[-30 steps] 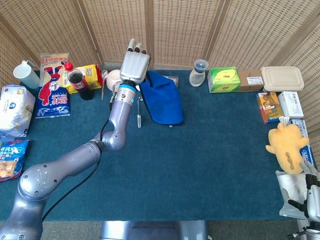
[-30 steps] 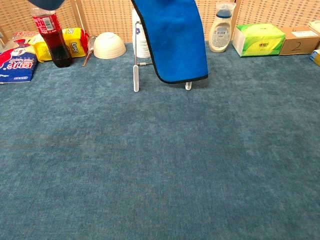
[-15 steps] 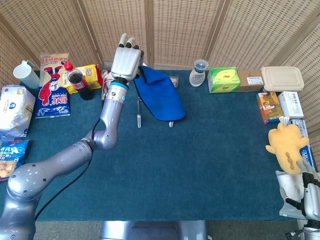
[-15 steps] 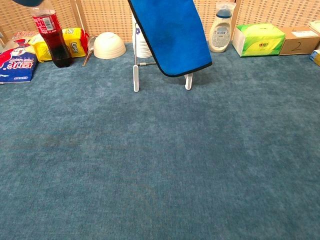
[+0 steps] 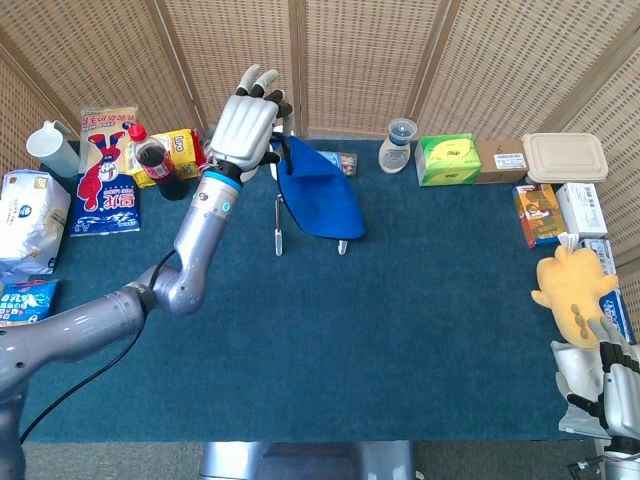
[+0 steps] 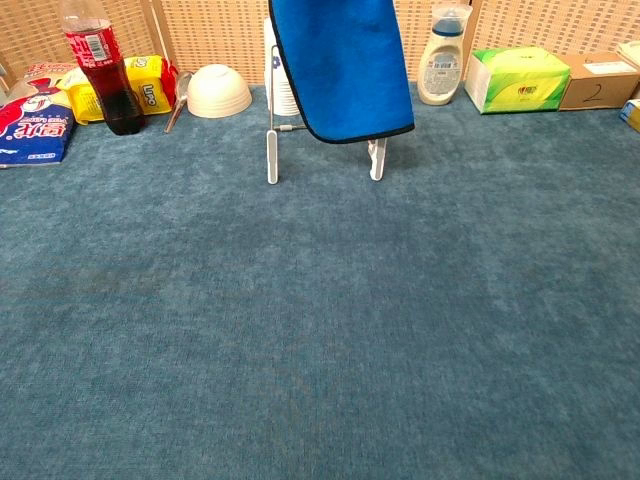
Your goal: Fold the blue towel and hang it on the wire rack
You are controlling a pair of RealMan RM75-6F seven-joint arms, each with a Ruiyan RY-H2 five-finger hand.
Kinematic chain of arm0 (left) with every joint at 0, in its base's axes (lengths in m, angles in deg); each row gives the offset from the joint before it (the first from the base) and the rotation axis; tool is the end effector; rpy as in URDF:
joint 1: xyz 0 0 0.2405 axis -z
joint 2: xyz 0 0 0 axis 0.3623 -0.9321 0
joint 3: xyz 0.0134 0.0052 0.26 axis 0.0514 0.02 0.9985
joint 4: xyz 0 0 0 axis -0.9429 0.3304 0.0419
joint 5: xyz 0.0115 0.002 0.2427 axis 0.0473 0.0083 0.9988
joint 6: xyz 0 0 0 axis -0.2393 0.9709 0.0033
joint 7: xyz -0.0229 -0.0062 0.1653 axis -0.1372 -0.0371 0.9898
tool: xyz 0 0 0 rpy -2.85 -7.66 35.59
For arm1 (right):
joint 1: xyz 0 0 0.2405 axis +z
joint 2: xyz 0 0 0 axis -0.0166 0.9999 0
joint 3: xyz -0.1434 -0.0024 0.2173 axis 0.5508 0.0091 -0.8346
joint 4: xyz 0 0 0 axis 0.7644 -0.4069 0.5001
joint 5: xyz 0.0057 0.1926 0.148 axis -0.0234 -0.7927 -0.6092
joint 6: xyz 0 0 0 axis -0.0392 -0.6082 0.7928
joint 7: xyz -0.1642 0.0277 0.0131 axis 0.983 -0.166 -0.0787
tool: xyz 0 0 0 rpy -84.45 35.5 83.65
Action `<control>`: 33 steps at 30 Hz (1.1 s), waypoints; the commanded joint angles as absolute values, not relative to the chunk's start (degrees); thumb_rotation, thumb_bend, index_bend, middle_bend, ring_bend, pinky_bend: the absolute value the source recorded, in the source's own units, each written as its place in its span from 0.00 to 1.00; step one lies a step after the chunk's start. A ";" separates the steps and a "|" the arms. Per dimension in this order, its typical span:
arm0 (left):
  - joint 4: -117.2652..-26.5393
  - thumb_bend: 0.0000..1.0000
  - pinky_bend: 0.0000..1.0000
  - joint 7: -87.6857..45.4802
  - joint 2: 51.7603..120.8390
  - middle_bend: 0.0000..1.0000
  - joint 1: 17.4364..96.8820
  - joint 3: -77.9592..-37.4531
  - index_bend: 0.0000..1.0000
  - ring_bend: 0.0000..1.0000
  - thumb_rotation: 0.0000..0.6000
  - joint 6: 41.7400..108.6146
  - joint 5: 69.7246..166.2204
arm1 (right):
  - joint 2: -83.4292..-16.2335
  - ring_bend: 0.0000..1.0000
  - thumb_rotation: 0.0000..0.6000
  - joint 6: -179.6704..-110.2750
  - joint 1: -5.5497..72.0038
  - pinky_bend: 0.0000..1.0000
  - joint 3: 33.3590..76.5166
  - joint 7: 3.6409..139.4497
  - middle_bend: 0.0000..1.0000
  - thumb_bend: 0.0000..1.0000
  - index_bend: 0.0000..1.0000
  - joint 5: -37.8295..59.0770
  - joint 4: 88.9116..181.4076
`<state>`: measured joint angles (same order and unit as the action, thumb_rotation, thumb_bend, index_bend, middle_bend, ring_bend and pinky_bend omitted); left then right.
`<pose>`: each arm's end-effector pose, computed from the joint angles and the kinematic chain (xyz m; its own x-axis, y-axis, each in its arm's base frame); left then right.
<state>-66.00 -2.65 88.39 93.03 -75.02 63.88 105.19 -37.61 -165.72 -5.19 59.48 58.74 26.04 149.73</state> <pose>0.0460 0.5346 0.0707 0.3221 -0.1589 0.9333 0.8463 -0.3936 -0.3591 -0.3739 -0.1604 0.1106 0.0911 0.0532 0.9944 -0.9603 0.2691 0.0735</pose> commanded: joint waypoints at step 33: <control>-72.61 0.43 0.00 0.59 84.97 0.38 92.18 -74.41 0.72 0.13 1.00 63.45 102.11 | -38.07 0.00 1.00 -165.66 -5.37 0.00 59.94 57.58 0.03 0.28 0.05 26.13 148.80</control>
<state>-74.60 -0.52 83.64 90.85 -74.43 64.30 102.76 -38.07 -165.66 -5.37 59.93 57.57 26.14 148.79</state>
